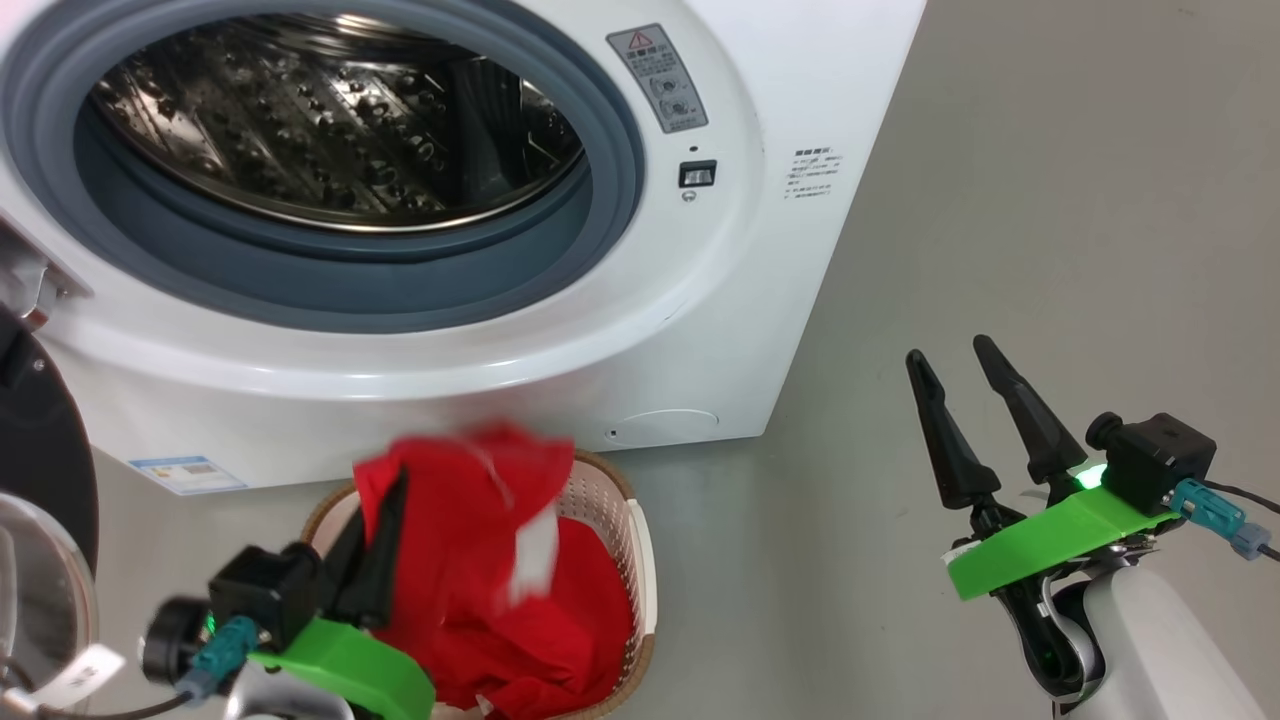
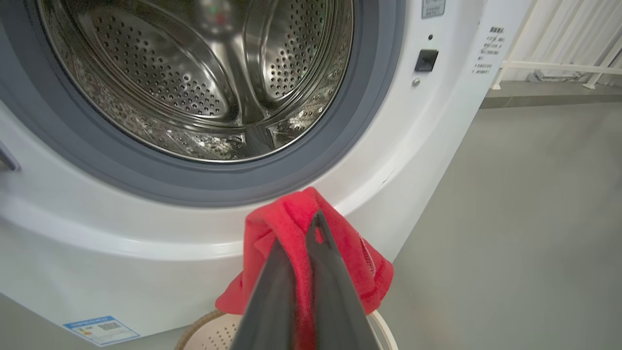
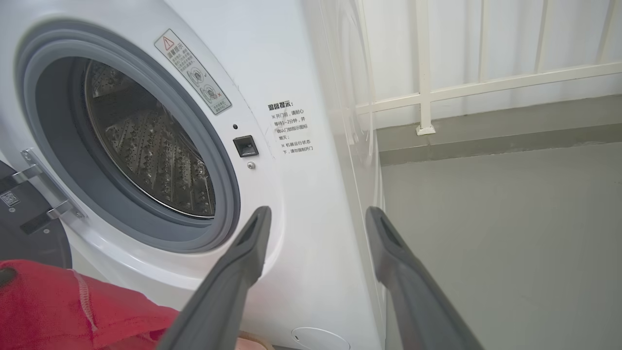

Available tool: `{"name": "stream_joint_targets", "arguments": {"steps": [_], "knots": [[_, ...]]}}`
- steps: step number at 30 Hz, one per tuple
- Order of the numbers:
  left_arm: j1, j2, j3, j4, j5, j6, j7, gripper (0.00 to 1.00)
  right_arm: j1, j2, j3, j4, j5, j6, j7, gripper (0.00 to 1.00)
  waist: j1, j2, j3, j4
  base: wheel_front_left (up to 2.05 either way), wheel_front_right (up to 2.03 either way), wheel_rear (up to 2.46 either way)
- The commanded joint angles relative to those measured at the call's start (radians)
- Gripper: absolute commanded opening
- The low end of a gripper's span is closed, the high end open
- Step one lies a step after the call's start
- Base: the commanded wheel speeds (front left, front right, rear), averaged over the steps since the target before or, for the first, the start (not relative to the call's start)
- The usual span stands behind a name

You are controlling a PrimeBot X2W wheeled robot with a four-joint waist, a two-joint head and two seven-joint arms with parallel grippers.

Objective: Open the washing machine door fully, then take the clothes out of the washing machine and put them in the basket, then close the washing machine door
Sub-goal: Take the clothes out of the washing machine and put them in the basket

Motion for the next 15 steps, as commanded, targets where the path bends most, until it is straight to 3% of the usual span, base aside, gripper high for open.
{"name": "stream_joint_targets", "arguments": {"steps": [1, 9, 15], "knots": [[-0.027, 0.011, 0.033, 0.019, -0.013, -0.017, -0.02, 0.0, 0.007, -0.005, 0.019, -0.022, 0.006, 0.002, -0.012, 1.0, -0.0001, 0.0, -0.001, -0.003, 0.0, 0.0, 0.0], [-0.131, -0.061, -0.003, 0.398, -0.049, -0.133, -0.089, 0.0, 0.001, -0.007, 0.024, -0.019, 0.007, 0.002, -0.012, 1.0, -0.0001, 0.0, 0.002, -0.01, 0.0, 0.0, 0.0], [-0.226, -0.115, -0.019, 0.682, -0.045, -0.19, -0.12, 0.0, -0.008, -0.008, 0.033, -0.019, 0.011, 0.002, -0.012, 1.0, -0.0001, 0.0, 0.013, -0.026, 0.0, 0.0, 0.0]]}}
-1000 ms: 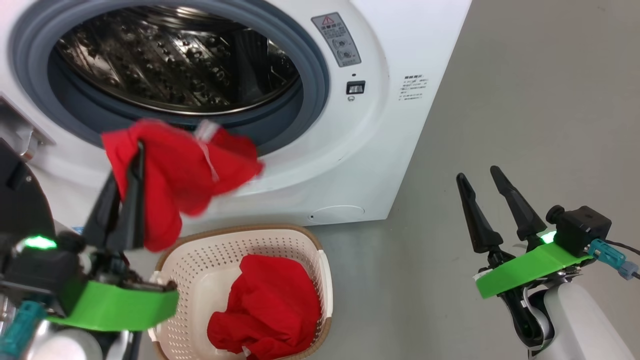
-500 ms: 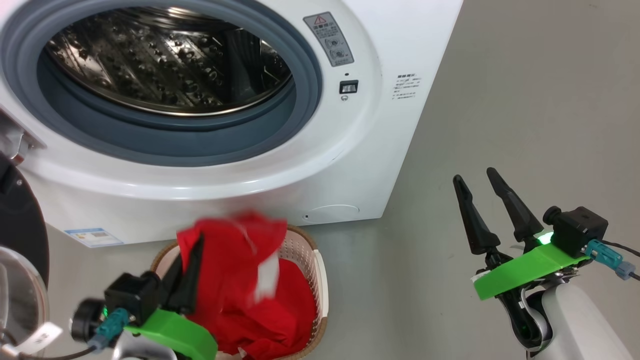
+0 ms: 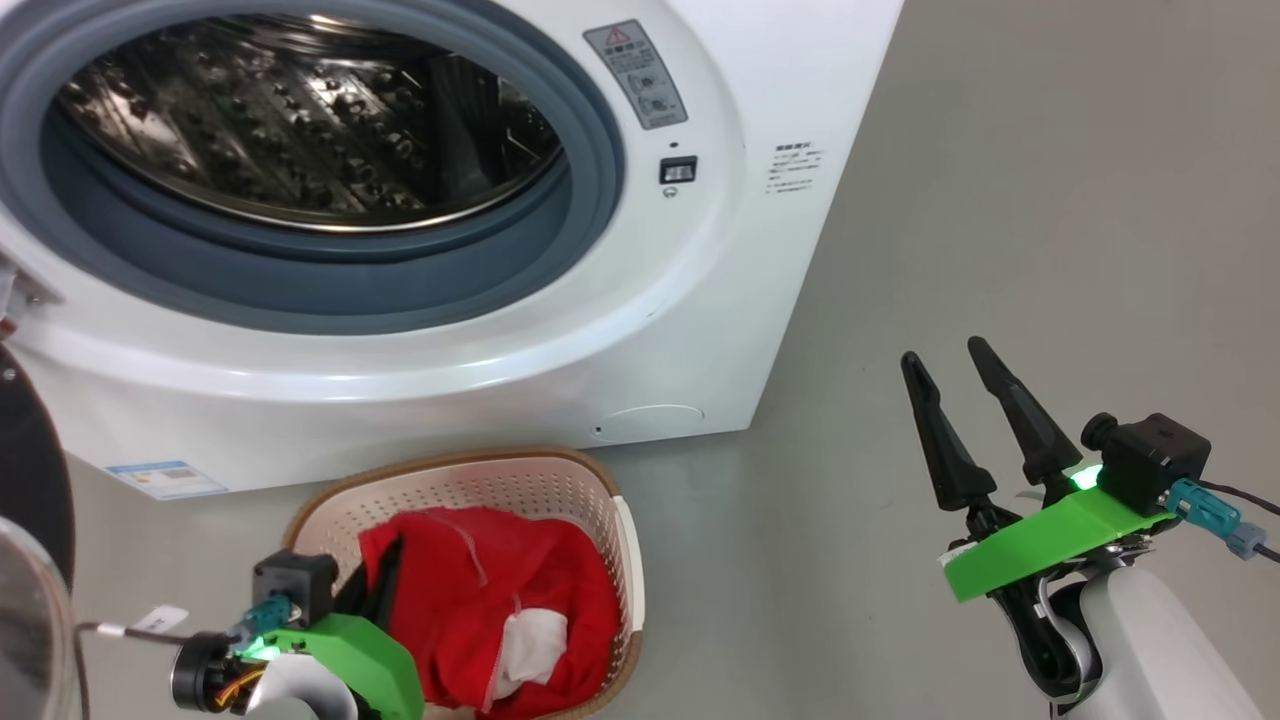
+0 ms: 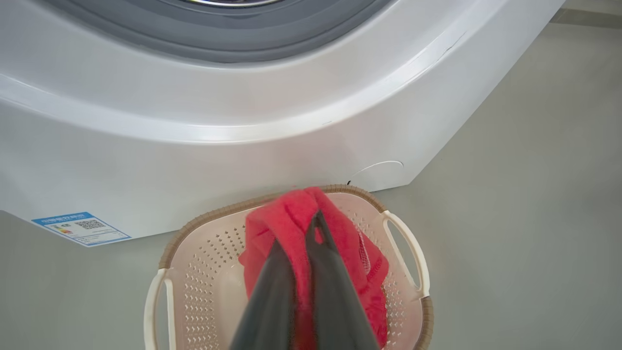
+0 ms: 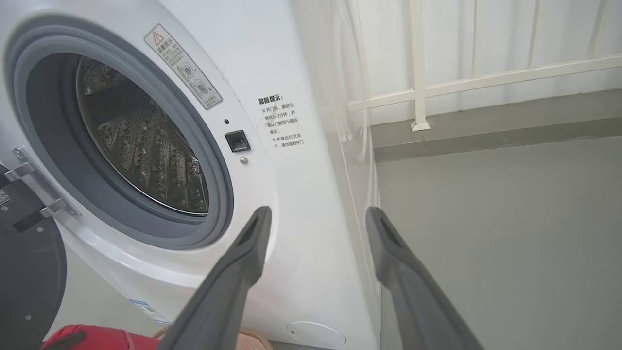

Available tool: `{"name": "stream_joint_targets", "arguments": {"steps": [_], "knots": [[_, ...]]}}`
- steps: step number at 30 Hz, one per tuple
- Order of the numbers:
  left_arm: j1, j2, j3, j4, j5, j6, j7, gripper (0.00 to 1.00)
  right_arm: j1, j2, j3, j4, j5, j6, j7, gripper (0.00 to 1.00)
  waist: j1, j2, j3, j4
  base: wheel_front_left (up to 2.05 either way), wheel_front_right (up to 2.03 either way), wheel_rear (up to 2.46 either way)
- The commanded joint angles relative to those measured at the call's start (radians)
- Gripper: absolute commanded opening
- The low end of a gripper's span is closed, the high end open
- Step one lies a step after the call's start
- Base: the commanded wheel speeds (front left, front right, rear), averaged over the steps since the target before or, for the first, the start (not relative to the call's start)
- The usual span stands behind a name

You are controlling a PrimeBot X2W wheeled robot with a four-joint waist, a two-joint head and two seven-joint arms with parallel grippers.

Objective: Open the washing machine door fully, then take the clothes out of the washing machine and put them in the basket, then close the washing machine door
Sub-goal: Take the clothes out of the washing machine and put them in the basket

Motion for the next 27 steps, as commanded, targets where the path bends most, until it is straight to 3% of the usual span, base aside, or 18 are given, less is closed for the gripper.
{"name": "stream_joint_targets", "arguments": {"steps": [1, 15, 27], "knots": [[-0.049, 0.017, 0.018, 0.032, 0.012, -0.015, -0.019, 0.0, -0.007, -0.006, 0.023, -0.022, 0.004, 0.002, -0.012, 1.0, 0.0, 0.0, 0.006, -0.007, 0.0, 0.0, 0.0], [-0.219, -0.047, 0.016, 0.446, 0.0, -0.073, -0.037, 0.0, -0.043, -0.007, 0.04, -0.025, 0.0, 0.002, -0.012, 1.0, 0.0, 0.0, 0.076, -0.069, 0.0, 0.0, 0.0], [-0.271, -0.084, 0.009, 0.554, -0.02, -0.087, -0.038, 0.0, -0.059, 0.002, 0.039, -0.026, -0.003, 0.002, -0.012, 1.0, 0.0, 0.0, 0.107, -0.116, 0.0, 0.0, 0.0]]}}
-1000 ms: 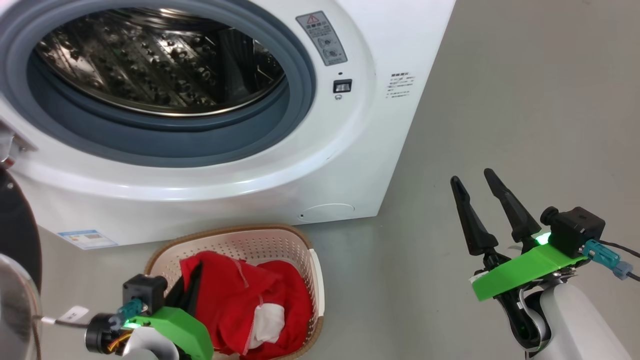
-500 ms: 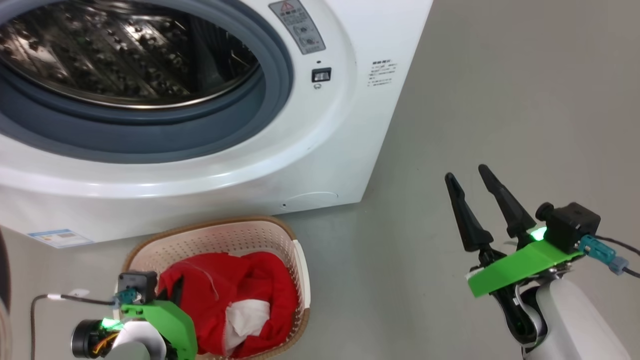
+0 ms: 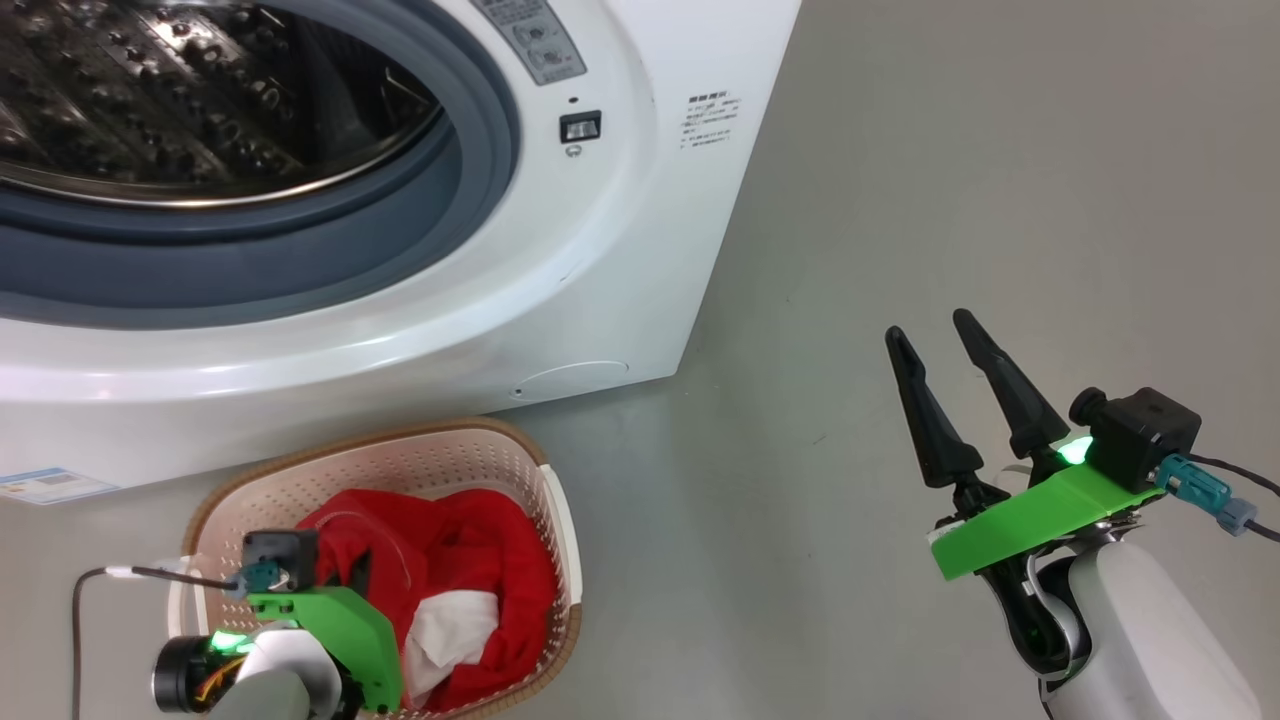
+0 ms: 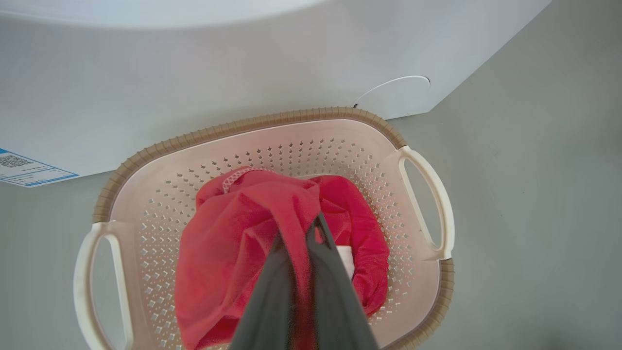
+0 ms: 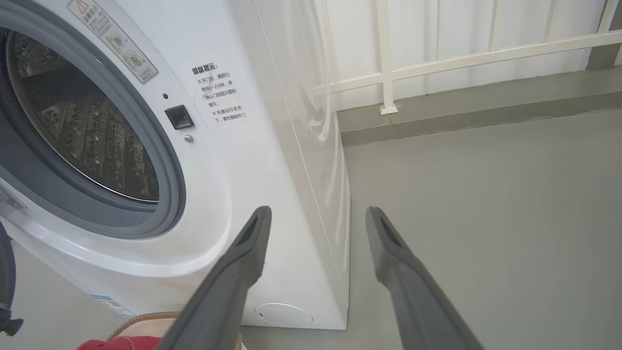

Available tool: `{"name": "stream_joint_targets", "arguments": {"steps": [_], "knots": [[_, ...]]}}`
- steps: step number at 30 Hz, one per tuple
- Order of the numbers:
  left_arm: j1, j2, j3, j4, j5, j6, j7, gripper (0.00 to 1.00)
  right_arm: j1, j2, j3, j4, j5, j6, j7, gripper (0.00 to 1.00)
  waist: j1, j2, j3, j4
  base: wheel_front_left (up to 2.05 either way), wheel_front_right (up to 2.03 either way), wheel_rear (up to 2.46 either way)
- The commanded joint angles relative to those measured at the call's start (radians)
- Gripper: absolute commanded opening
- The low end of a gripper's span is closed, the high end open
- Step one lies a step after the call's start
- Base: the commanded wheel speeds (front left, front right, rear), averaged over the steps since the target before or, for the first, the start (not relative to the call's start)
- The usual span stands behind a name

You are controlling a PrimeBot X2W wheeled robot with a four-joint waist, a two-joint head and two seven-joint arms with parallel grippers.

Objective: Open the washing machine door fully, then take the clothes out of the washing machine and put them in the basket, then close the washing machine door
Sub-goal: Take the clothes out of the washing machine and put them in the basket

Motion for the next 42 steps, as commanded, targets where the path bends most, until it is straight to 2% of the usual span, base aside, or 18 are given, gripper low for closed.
{"name": "stream_joint_targets", "arguments": {"steps": [1, 2, 3, 5, 13, 23, 28, 42], "knots": [[-0.022, 0.019, 0.022, 0.0, -0.014, -0.008, -0.013, 0.02, -0.016, 0.002, 0.015, -0.024, -0.003, 0.002, -0.012, 1.0, 0.0, -0.0001, 0.004, -0.006, 0.0, 0.0, 0.0], [-0.022, 0.017, 0.02, 0.003, -0.016, -0.008, -0.013, 0.33, -0.015, 0.003, 0.015, -0.024, -0.004, 0.002, -0.012, 1.0, 0.0, -0.0001, 0.004, -0.006, 0.0, 0.0, 0.0], [-0.022, 0.017, 0.02, 0.003, -0.016, -0.008, -0.013, 0.33, -0.015, 0.003, 0.015, -0.024, -0.004, 0.002, -0.012, 1.0, 0.0, -0.0001, 0.004, -0.006, 0.0, 0.0, 0.0], [-0.025, 0.015, 0.019, 0.005, -0.023, -0.01, -0.014, 1.0, -0.015, 0.005, 0.013, -0.023, -0.004, 0.002, -0.012, 1.0, 0.0, -0.0001, 0.005, -0.005, 0.0, 0.0, 0.0], [-0.019, 0.018, -0.004, -0.08, -0.028, -0.011, -0.014, 1.0, -0.011, 0.007, 0.001, -0.021, -0.008, 0.002, -0.012, 1.0, 0.0, -0.0001, -0.006, 0.02, 0.0, 0.0, 0.0], [0.038, 0.067, -0.011, -0.25, -0.019, -0.011, -0.014, 1.0, 0.007, 0.004, 0.002, -0.014, -0.005, 0.002, -0.012, 1.0, 0.0, -0.0001, -0.047, 0.06, 0.0, 0.0, 0.0], [0.093, 0.101, 0.03, -0.359, 0.018, -0.01, -0.014, 1.0, 0.023, 0.0, 0.006, -0.009, -0.002, 0.002, -0.012, 1.0, 0.0, -0.0001, -0.082, 0.074, 0.0, 0.0, 0.0], [0.274, 0.142, 0.198, -0.673, 0.098, 0.057, -0.014, 1.0, 0.067, -0.015, 0.018, 0.004, 0.008, 0.002, -0.012, 1.0, 0.0, -0.0001, -0.18, 0.112, 0.0, 0.0, 0.0]]}}
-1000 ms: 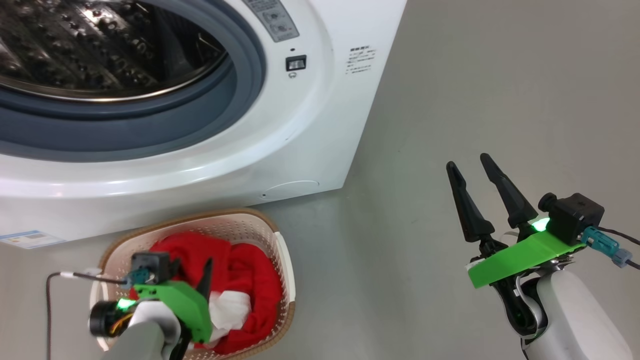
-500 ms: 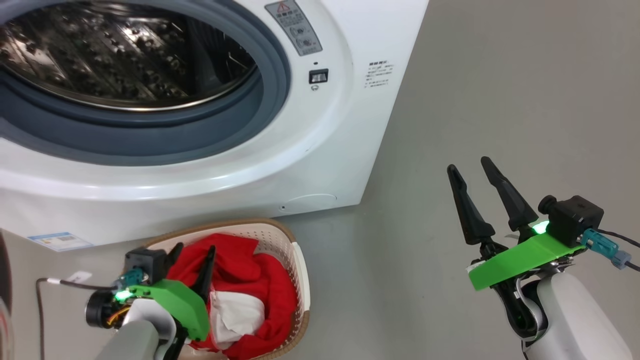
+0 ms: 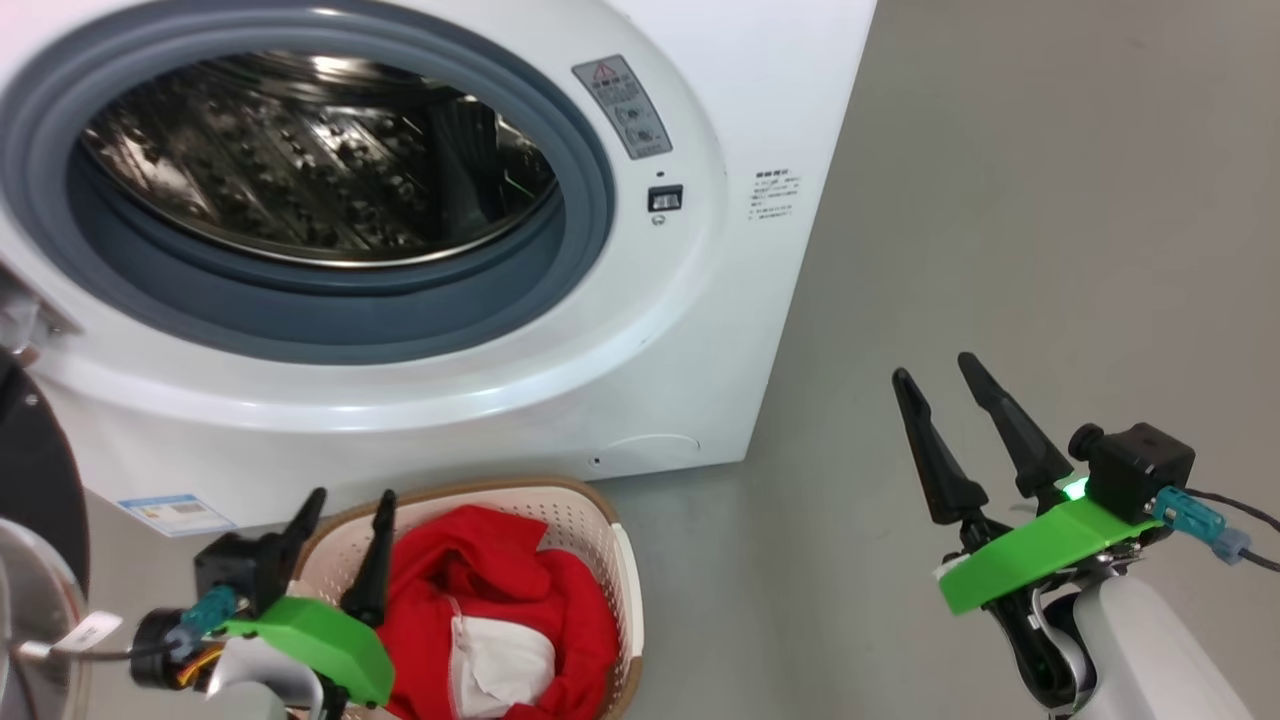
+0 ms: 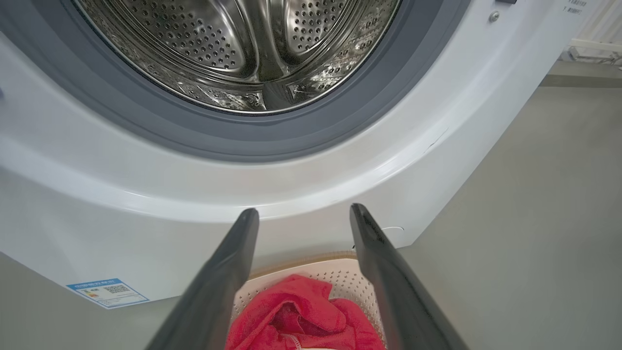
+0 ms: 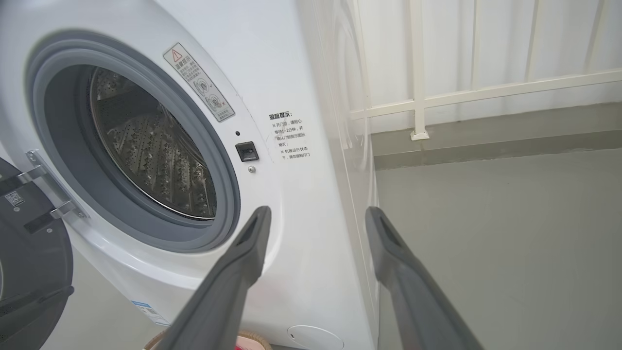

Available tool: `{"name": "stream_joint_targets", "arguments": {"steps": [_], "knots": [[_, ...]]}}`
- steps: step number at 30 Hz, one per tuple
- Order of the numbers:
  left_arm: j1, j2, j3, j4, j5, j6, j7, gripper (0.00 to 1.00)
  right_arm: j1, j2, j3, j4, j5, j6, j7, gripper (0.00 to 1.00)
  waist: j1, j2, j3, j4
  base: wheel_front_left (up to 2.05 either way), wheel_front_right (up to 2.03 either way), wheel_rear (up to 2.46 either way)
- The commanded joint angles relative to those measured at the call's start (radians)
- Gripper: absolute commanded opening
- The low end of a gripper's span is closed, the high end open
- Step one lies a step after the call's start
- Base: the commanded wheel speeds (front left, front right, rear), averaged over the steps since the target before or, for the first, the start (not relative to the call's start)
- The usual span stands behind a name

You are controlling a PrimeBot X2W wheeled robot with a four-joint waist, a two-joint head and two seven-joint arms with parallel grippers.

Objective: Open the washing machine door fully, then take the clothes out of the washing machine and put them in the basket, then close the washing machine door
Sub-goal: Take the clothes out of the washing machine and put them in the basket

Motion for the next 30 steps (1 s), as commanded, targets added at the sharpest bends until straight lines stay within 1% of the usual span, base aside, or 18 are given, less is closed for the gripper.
{"name": "stream_joint_targets", "arguments": {"steps": [1, 9, 14, 18, 24, 30], "knots": [[0.018, 0.036, 0.059, -0.065, 0.013, 0.024, -0.012, 1.0, 0.024, -0.01, 0.022, -0.02, 0.008, 0.002, -0.012, 1.0, 0.0, 0.0, -0.03, 0.016, 0.0, 0.0, 0.0], [0.101, 0.035, 0.13, -0.215, 0.023, 0.063, -0.012, 1.0, 0.043, -0.012, 0.023, -0.019, 0.012, 0.002, -0.012, 1.0, 0.0, 0.0, -0.066, 0.031, 0.0, 0.0, 0.0], [0.145, 0.043, 0.173, -0.316, 0.023, 0.096, -0.012, 1.0, 0.05, -0.014, 0.023, -0.019, 0.014, 0.002, -0.012, 1.0, 0.0, 0.0, -0.083, 0.038, 0.0, 0.0, 0.0], [0.186, 0.038, 0.201, -0.39, 0.011, 0.123, -0.012, 1.0, 0.057, -0.015, 0.025, -0.019, 0.017, 0.002, -0.012, 1.0, 0.0, 0.0, -0.096, 0.038, 0.0, 0.0, 0.0], [0.235, 0.036, 0.211, -0.471, 0.005, 0.148, -0.008, 1.0, 0.068, -0.017, 0.026, -0.02, 0.018, 0.002, -0.012, 1.0, 0.0, 0.0, -0.114, 0.04, 0.0, 0.0, 0.0], [0.255, 0.044, 0.215, -0.52, 0.005, 0.158, -0.004, 1.0, 0.068, -0.023, 0.029, -0.021, 0.019, 0.002, -0.012, 1.0, 0.0, 0.0, -0.124, 0.042, 0.0, 0.0, 0.0]]}}
